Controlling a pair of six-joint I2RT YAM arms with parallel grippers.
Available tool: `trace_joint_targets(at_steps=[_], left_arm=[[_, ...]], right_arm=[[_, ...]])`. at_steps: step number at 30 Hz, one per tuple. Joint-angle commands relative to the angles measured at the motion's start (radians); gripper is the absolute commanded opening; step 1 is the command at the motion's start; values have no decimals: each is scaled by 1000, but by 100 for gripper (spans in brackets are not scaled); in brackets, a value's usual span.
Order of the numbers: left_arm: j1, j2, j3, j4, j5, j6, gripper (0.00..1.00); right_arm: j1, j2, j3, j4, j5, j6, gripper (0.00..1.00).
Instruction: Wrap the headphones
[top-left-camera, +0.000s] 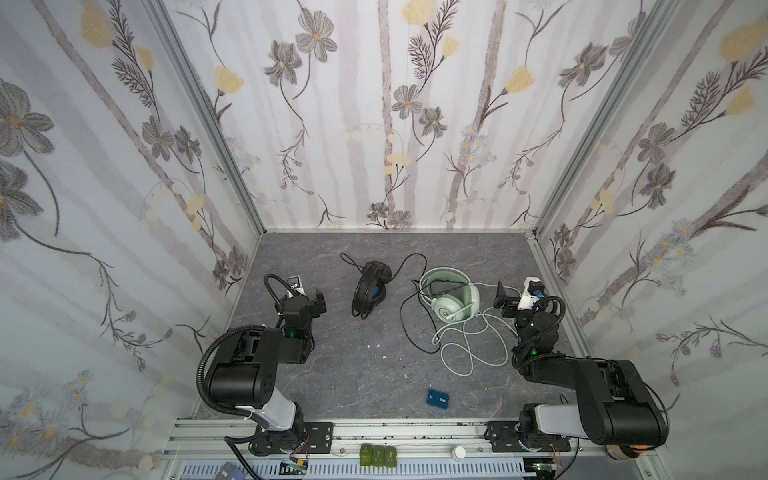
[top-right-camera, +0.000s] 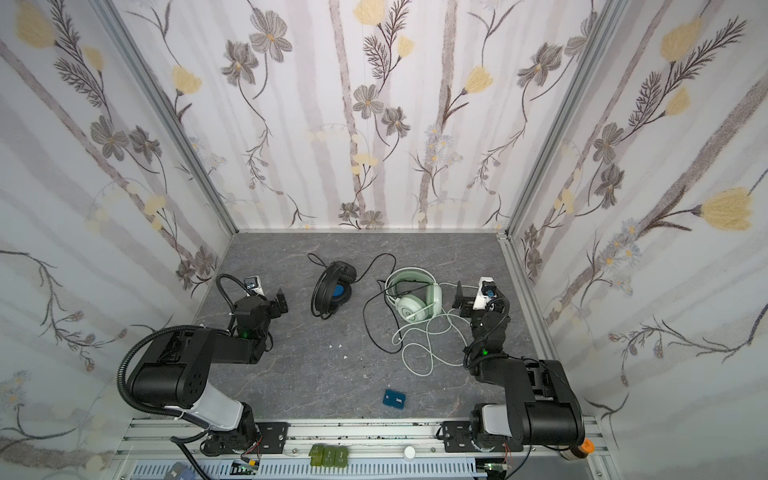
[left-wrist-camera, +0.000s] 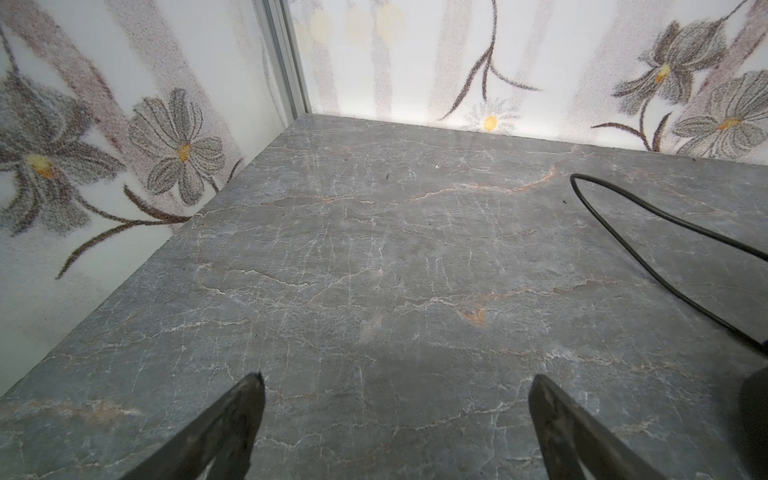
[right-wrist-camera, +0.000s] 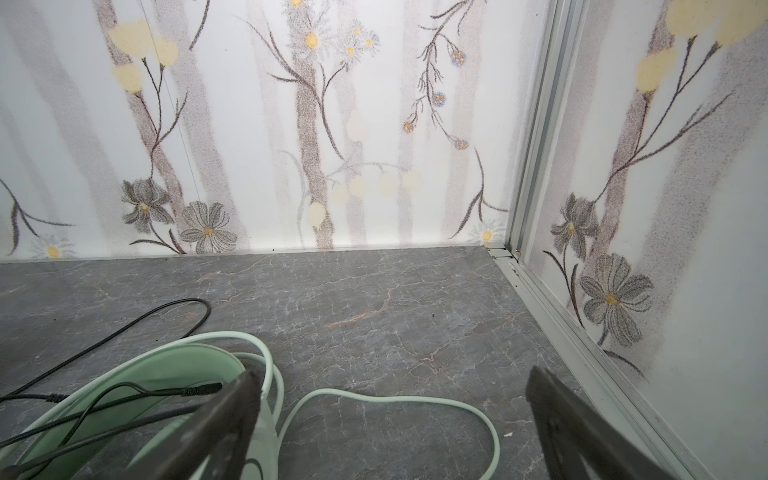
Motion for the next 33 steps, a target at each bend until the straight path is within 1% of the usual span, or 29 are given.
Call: trace_joint_targets(at_steps=[1, 23, 28, 30, 33], left_arm=[[1, -5, 3, 5, 4, -4, 100], [1, -15, -3, 9, 6, -7, 100], [1, -65, 5, -46, 2, -10, 100], [1, -94, 13, -90, -5, -10, 100], [2, -159, 31, -193, -14, -10, 100]], right_arm=[[0, -2, 2, 47, 7, 3, 100], [2, -4, -2, 50, 8, 1, 100], [-1, -34, -1, 24, 20, 6, 100], [0, -39, 8, 6, 26, 10, 100], [0, -66, 42, -78, 27, 10, 100]])
